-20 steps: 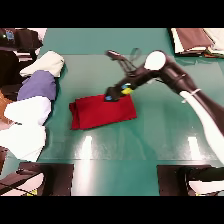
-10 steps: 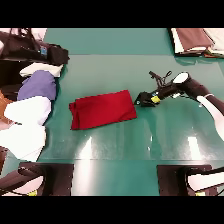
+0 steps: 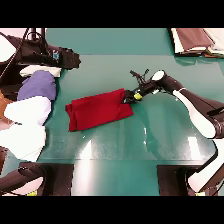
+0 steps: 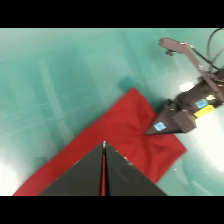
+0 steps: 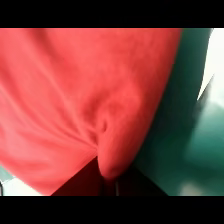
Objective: Fold the shirts.
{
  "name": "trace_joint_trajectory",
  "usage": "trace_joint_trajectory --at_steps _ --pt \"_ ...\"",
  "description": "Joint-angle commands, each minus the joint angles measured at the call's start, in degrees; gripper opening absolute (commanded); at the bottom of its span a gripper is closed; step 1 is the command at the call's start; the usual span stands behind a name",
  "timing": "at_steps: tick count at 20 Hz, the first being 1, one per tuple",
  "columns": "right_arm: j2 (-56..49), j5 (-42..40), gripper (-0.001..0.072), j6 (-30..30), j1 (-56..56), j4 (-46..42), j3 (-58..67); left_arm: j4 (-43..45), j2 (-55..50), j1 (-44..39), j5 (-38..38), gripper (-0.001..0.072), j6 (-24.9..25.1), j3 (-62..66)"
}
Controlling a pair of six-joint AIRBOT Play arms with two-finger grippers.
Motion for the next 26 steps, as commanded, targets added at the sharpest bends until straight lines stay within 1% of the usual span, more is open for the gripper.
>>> trace_joint_trajectory --at_steps 1,3,5,9,13,16,19,22,24,25,26 --pt "1.86 -0.96 0.0014 -0.02 -1.53 -0.22 3.45 -1.55 0.0 -1.86 0.17 0.0023 0.02 -0.07" --pt "6.38 -1.81 0.0014 1.62 -6.34 -4.85 3.34 -1.07 0.0 -4.7 0.13 0.0023 0.02 -0.07" --pt "11.34 -1.22 0.0014 4.87 -13.0 -11.85 3.32 -0.52 0.0 -7.41 0.44 0.0023 0.0 -0.07" --pt "20.41 0.57 0.0014 9.55 -30.84 -22.58 3.23 -0.76 0.0 -9.94 1.33 0.0023 -0.39 -0.07" --pt "26.36 1.27 0.0014 14.95 -51.45 -28.22 3.23 -0.96 0.0 -9.92 1.64 0.0023 -2.16 -0.07" --pt "26.75 4.7 0.0014 15.21 -62.93 -28.22 3.21 -0.96 0.0 -9.92 3.32 0.0023 -3.45 -0.07" --pt "27.23 4.92 0.0013 15.21 -68.37 -28.17 0.09 -0.96 0.0 -9.92 5.03 0.0024 -3.45 -0.07" --pt "27.23 5.05 0.0014 15.17 -69.99 -29.29 -4.2 -0.96 0.0 -9.92 5.03 0.0024 -3.43 -0.07" --pt "27.21 6.47 0.0014 15.19 -69.96 -35.6 -4.98 -0.96 0.0 -9.92 4.76 0.0024 -3.43 -0.07" --pt "27.23 6.56 0.0014 15.19 -69.96 -36.11 -4.98 -0.96 0.0 -9.92 4.74 0.0023 -3.41 -0.07" --pt "27.23 8.9 0.0016 15.21 -70.05 -43.85 -3.61 -0.94 0.0 -9.92 4.72 0.0024 -3.39 -0.07"
